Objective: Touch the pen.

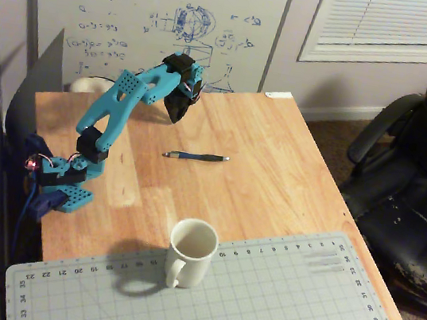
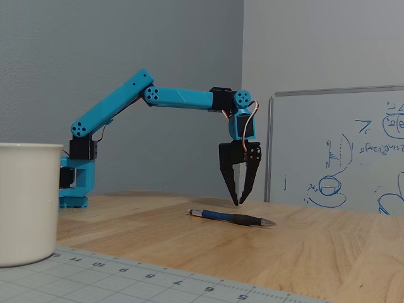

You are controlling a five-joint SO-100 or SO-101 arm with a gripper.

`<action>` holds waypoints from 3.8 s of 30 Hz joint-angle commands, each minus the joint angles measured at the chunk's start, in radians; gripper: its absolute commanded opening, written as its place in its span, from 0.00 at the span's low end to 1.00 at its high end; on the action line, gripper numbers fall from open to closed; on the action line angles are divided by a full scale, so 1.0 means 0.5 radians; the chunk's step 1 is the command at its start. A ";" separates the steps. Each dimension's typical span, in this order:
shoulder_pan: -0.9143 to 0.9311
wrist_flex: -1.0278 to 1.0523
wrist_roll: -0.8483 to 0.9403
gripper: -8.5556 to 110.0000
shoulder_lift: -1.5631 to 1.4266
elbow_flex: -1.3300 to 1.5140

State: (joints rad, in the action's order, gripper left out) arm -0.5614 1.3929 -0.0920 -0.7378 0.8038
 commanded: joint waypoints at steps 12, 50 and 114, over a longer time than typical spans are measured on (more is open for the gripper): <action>1.264 -0.433 0.380 0.08 -5.240 4.676; 1.261 -0.448 0.405 0.08 -5.240 4.673; 1.976 -0.862 0.408 0.08 -1.074 1.362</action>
State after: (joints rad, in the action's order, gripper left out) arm 0.4172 0.9725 0.1043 -1.2594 1.5969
